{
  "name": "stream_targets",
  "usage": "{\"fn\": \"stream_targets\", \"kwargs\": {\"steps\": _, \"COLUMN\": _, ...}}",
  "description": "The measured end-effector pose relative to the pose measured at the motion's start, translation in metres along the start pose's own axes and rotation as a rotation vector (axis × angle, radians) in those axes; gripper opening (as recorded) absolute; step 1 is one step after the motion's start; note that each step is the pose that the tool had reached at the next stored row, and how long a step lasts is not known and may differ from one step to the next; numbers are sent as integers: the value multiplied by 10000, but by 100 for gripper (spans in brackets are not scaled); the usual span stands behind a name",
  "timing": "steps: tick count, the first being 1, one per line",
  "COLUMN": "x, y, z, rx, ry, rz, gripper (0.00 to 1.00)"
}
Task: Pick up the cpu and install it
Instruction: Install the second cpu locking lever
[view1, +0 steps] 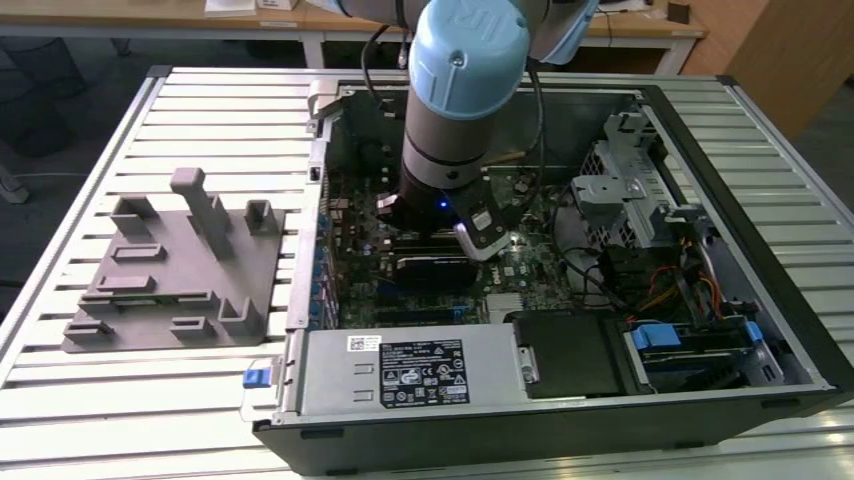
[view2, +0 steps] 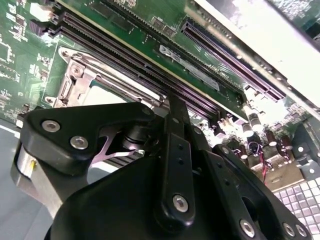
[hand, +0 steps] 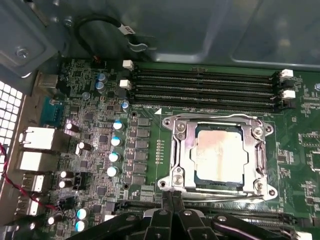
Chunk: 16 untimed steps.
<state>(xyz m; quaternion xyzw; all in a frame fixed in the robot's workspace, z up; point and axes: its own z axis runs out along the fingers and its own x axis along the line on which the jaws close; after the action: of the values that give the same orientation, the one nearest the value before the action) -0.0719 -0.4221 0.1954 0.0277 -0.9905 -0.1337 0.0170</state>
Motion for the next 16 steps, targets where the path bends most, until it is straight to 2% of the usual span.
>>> {"fn": "stream_targets", "kwargs": {"steps": 11, "x": 19, "y": -21, "z": 48, "rx": -650, "ry": -11, "rz": -110, "gripper": 11}}
{"fn": "stream_targets", "kwargs": {"steps": 13, "x": 30, "y": -23, "z": 57, "rx": -731, "ry": -10, "rz": -131, "gripper": 11}}
{"fn": "stream_targets", "kwargs": {"steps": 16, "x": 41, "y": -27, "z": 77, "rx": -788, "ry": -8, "rz": -156, "gripper": 11}}
